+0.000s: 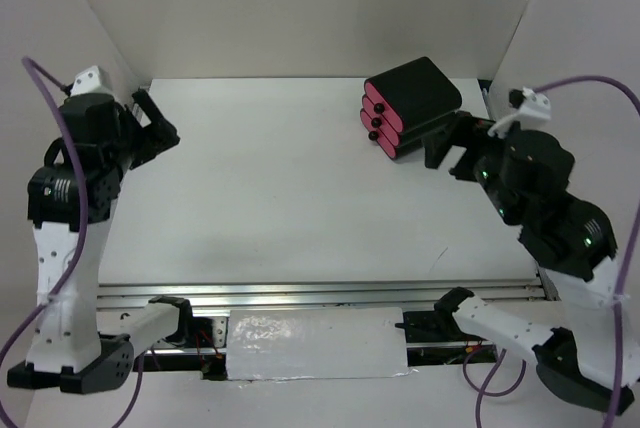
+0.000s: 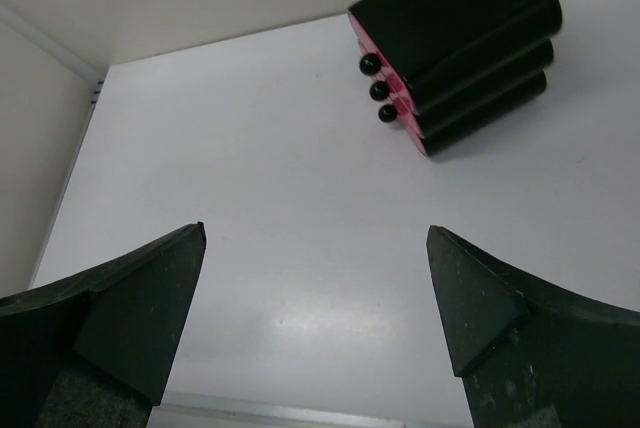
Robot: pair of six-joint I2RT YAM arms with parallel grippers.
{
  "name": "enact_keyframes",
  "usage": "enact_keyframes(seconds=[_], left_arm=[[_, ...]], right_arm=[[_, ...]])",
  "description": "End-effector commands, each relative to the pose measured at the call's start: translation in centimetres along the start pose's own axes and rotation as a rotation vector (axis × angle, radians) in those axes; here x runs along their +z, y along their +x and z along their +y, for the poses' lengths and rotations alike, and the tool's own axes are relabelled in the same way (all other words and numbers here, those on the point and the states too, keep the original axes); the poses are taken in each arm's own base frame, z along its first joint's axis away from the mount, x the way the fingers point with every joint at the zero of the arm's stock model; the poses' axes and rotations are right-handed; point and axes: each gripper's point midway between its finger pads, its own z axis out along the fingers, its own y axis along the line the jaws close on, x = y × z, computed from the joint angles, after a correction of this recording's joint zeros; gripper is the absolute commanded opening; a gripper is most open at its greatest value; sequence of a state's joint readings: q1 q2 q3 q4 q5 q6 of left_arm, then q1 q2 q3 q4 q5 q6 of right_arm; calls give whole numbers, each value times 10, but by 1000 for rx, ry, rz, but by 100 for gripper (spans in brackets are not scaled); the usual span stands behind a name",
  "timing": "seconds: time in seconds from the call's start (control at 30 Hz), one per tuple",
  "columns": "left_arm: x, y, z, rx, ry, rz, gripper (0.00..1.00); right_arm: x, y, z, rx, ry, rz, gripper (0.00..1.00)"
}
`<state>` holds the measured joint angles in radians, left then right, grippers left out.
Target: Organize the makeup
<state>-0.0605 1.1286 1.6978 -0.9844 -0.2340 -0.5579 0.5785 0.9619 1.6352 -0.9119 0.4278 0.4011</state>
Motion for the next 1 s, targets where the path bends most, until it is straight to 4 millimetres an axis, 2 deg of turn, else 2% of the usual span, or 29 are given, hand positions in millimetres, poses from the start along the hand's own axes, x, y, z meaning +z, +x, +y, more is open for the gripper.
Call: enact_keyframes(seconds=[0.0, 0.07, 0.13, 0.23, 0.53, 0.97], left_arm=[[-15, 16, 32, -15, -129, 9, 99], [-15, 23, 46, -21, -199, 8, 99], [-19, 22, 51, -24, -221, -3, 99], [-21, 17, 53, -46, -241, -15, 99], [-25, -6, 48, -88, -274, -66, 99], [-43, -28, 52, -92, -316, -161, 99]], right_arm=[[-33, 28, -41, 27, 117, 63, 100], [-50, 30, -53, 66, 132, 50, 100], [-62, 28, -59, 95, 130, 25, 100], [-69, 26, -62, 121, 120, 1, 100], [-77, 13, -68, 155, 135, -55, 100], [-73, -12, -56, 165, 96, -131, 100]])
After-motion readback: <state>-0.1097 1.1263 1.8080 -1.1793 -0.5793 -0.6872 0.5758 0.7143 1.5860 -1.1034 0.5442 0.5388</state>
